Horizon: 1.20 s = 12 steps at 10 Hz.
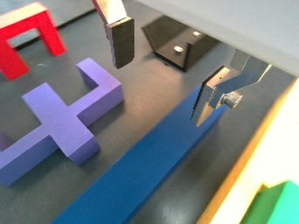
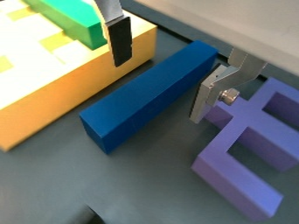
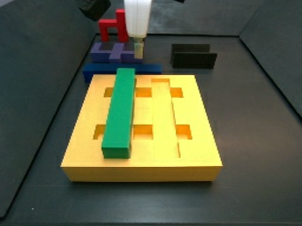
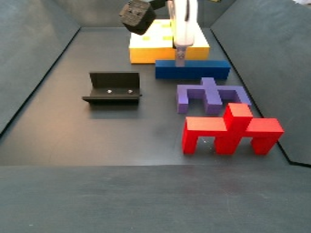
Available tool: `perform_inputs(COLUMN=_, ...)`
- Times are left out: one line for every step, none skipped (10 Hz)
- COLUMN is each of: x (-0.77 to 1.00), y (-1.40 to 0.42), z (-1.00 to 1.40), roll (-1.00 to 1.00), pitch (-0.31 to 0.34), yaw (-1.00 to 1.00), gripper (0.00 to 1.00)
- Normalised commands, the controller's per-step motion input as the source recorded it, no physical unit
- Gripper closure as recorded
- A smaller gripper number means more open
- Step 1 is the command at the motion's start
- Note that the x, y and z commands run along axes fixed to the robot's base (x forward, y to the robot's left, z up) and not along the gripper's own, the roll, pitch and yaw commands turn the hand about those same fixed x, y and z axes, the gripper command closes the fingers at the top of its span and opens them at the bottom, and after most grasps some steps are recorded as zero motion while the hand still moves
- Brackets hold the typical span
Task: Pick up the blue object. Move up. Move to above the board. Insert the blue object.
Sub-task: Pick up the blue object.
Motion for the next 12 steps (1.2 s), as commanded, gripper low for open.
perform_inputs(x=-0.37, y=-0.31, z=-0.29, roll=0.07, pitch=-0.066, yaw=-0.50, gripper=0.00)
perform_inputs(x=-0.47, y=-0.15, z=-0.33, roll=0.18, pitch=-0.046, yaw=-0.14, gripper=0.00)
perform_inputs(x=-0.28, y=-0.19, z=-0.36, roll=0.26, pitch=-0.021, yaw=-0.11, gripper=0.00)
perform_inputs(x=-0.32, y=-0.09, z=-0.32, roll=0.34, pitch=-0.021, yaw=0.00, gripper=0.00)
perform_inputs(x=-0.18, y=-0.09, z=-0.24, roll=0.36, pitch=-0.024, yaw=0.00, gripper=0.00)
perform_inputs(x=0.00, y=-0.13, z=-0.38, roll=0.41, pitch=0.000, yaw=0.03, gripper=0.00)
perform_inputs(x=0.15, y=-0.04, z=-0.33, roll=0.37, pitch=0.000, yaw=0.23, gripper=0.00)
perform_inputs(x=0.27, y=-0.08, z=-0.13, roll=0.15, pitch=0.063, yaw=0.33, gripper=0.00)
perform_inputs(x=0.15, y=0.00, z=-0.21, roll=0.02, pitch=0.000, yaw=0.30, gripper=0.00)
perform_inputs(x=0.00, y=0.00, z=-0.11, roll=0.01, pitch=0.000, yaw=0.35, gripper=0.00)
perform_inputs(x=0.00, y=0.00, z=-0.05, roll=0.00, pitch=0.000, yaw=0.47, gripper=0.00)
perform_inputs(x=-0.05, y=0.00, z=0.00, roll=0.00, pitch=0.000, yaw=0.21, gripper=0.00)
